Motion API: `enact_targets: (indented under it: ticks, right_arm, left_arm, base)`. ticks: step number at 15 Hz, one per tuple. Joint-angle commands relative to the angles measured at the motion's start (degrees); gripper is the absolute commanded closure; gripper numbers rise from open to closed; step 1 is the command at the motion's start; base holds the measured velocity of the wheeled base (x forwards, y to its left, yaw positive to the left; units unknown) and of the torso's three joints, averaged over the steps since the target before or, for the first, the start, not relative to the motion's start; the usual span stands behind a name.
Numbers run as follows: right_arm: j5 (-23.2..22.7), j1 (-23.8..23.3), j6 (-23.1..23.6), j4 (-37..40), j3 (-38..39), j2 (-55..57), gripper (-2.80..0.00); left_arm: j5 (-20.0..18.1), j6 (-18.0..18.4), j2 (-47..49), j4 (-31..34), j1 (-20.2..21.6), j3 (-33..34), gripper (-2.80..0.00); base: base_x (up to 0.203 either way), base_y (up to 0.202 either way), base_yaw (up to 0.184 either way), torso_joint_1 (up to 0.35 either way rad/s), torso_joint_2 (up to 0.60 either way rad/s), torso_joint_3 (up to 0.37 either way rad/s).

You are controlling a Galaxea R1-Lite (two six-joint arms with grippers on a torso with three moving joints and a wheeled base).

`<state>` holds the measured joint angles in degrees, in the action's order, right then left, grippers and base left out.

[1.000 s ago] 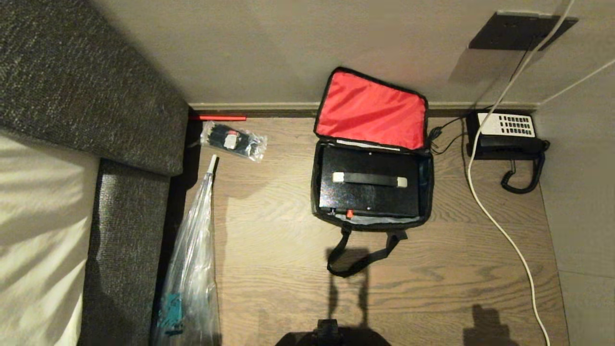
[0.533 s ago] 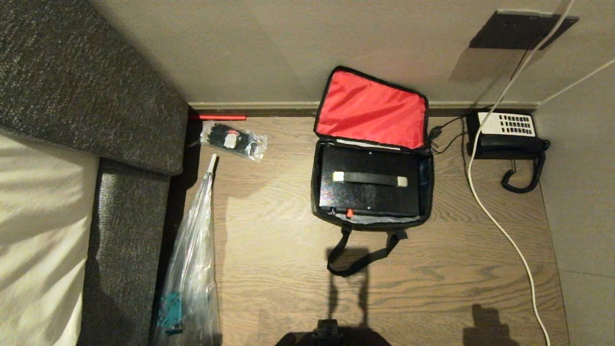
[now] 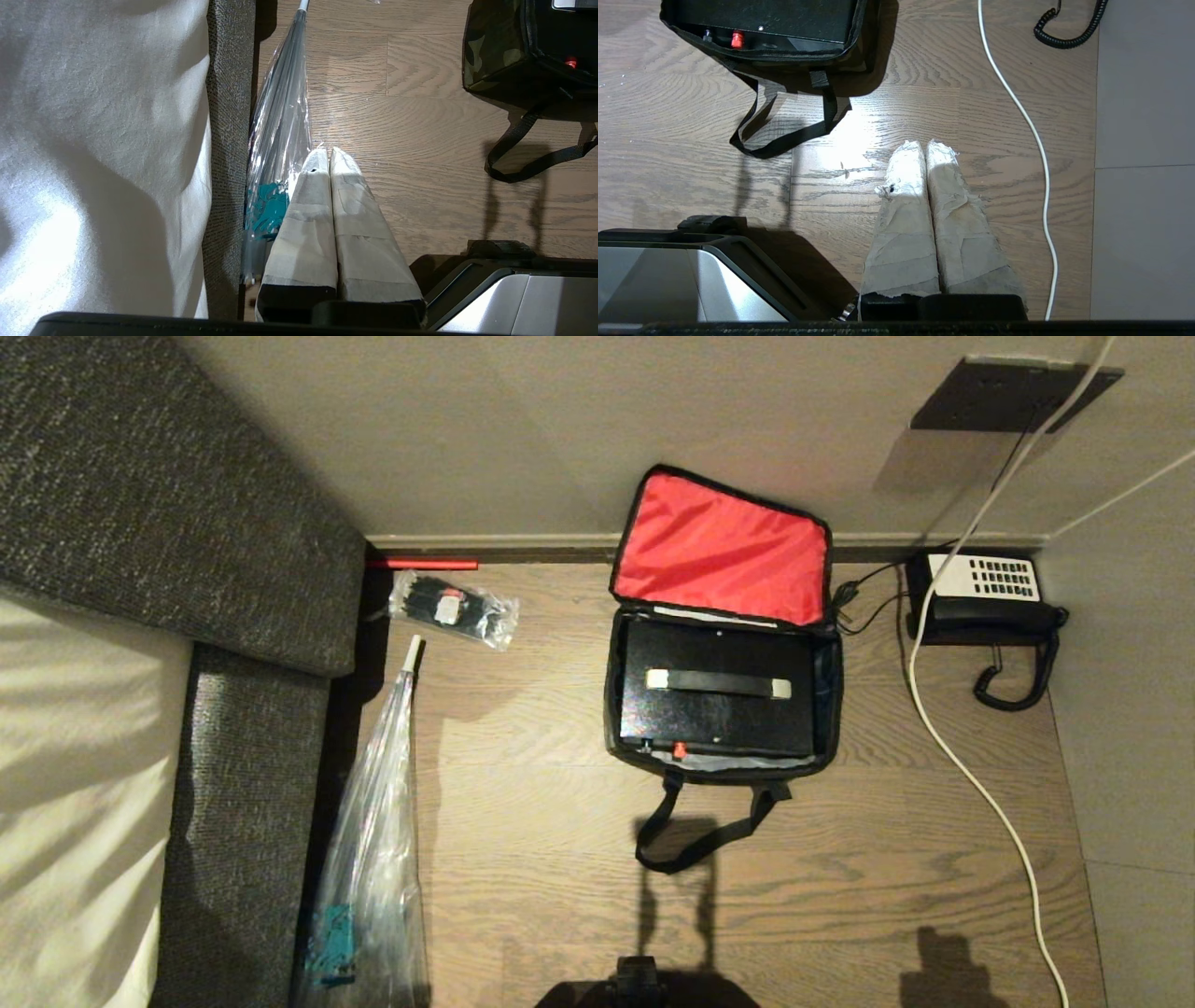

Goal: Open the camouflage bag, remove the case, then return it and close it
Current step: Grip the handle

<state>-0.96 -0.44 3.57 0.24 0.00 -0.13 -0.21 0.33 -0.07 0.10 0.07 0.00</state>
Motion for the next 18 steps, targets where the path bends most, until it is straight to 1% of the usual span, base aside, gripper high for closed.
enact_targets:
  ticks: [1,4,5,9,10,12,13,14,17,18]
  right_arm:
    - [0.00,0.00,0.03,0.02,0.09,0.13,0.00]
    - [-0.36,0.00,1.09,0.02,0.26,0.13,0.00]
    - [0.00,0.00,0.29,0.10,0.09,0.13,0.00]
    - [-0.33,0.00,0.62,-0.05,0.26,0.13,0.00]
    - [0.17,0.00,0.40,0.13,0.06,0.13,0.00]
    - [-0.09,0.00,0.04,1.68,-3.87,0.13,0.00]
    - [-0.17,0.00,-0.39,4.97,-7.75,0.13,0.00]
    - [-0.39,0.00,-1.27,11.21,-13.89,0.13,0.00]
    - [-4.91,0.00,-2.47,28.98,-29.86,0.37,0.00]
    - [-5.63,-0.02,-2.80,31.08,-33.26,2.24,0.00]
  left_arm:
    - [0.03,0.02,0.07,-0.01,0.01,0.09,0.00]
    - [0.03,0.02,0.07,-0.01,0.01,0.10,0.00]
    - [0.03,0.02,0.07,-0.01,0.01,0.13,0.00]
    - [0.03,0.02,0.07,-0.01,0.01,0.09,0.00]
    - [0.03,0.02,0.07,-0.01,0.01,0.09,0.00]
    - [0.03,-0.06,0.07,-0.01,0.01,0.09,0.00]
    - [0.03,-0.06,0.07,-0.01,0.01,0.09,0.00]
    - [0.03,0.02,0.07,-0.01,0.01,0.15,0.00]
    - [0.03,0.01,0.07,-0.01,0.01,0.09,0.00]
    - [0.03,-0.32,0.07,-0.03,0.01,0.09,0.00]
  base:
    - [0.000,0.000,0.000,0.000,0.00,0.000]
    - [0.000,0.000,0.000,0.000,0.00,0.000]
    - [0.000,0.000,0.000,0.000,0.00,0.000]
    - [0.000,0.000,0.000,0.000,0.00,0.000]
    - [0.000,0.000,0.000,0.000,0.00,0.000]
    - [0.000,0.000,0.000,0.000,0.00,0.000]
    - [0.000,0.000,0.000,0.000,0.00,0.000]
    - [0.000,0.000,0.000,0.000,0.00,0.000]
    - [0.000,0.000,0.000,0.000,0.00,0.000]
    - [0.000,0.000,0.000,0.000,0.00,0.000]
